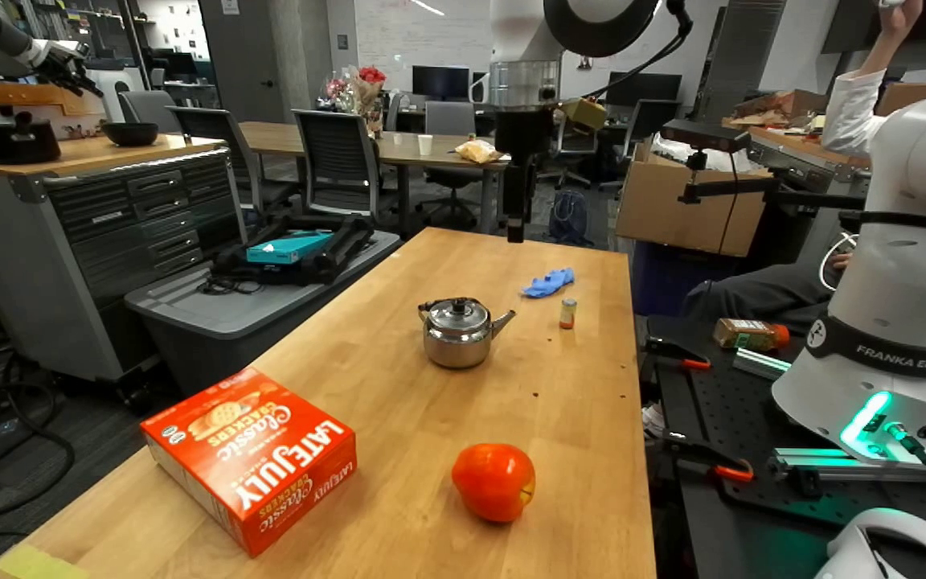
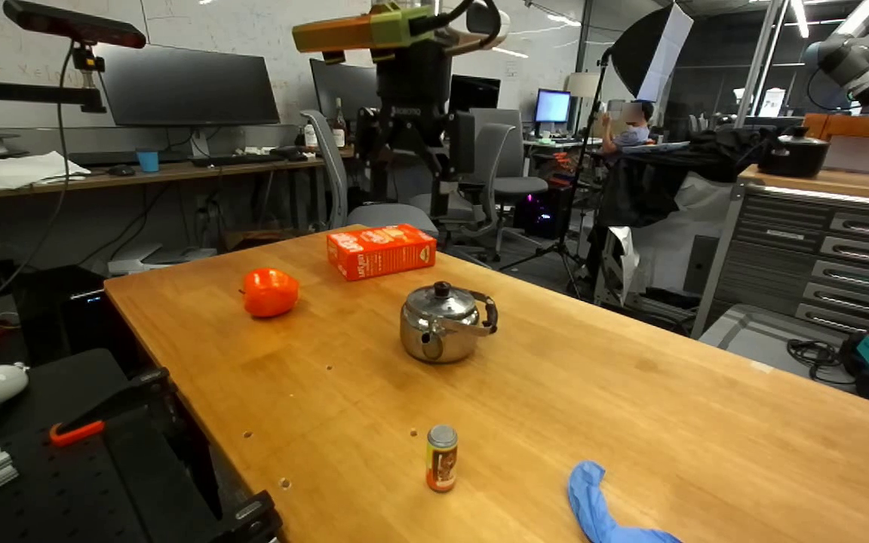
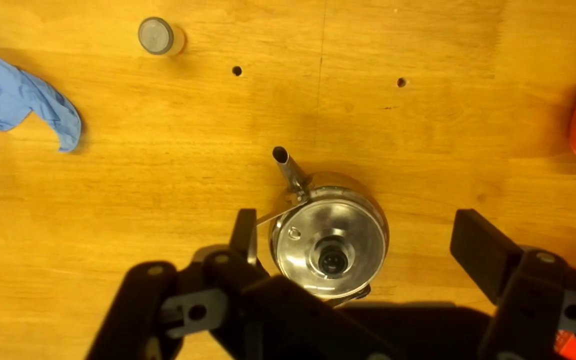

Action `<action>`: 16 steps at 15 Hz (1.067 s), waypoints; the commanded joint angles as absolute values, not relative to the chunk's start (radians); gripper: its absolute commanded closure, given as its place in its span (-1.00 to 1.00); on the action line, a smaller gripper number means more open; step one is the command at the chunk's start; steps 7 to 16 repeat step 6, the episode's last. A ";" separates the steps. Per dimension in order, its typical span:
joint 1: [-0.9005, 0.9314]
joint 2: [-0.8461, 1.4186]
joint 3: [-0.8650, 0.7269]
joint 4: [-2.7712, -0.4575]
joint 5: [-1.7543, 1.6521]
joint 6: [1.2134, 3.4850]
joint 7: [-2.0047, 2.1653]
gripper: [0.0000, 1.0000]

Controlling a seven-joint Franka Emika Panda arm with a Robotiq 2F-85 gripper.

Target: Take the lid and put it on the tea pot

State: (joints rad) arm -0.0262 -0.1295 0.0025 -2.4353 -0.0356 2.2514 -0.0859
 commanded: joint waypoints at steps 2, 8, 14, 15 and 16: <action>-0.020 -0.142 -0.011 -2.445 -0.037 2.247 -0.111 -1.00; -0.020 -0.148 -0.013 -2.449 -0.037 2.245 -0.121 -1.00; -0.020 -0.148 -0.013 -2.449 -0.037 2.245 -0.121 -1.00; -0.020 -0.148 -0.013 -2.449 -0.037 2.245 -0.121 -1.00; -0.020 -0.148 -0.013 -2.449 -0.037 2.245 -0.121 -1.00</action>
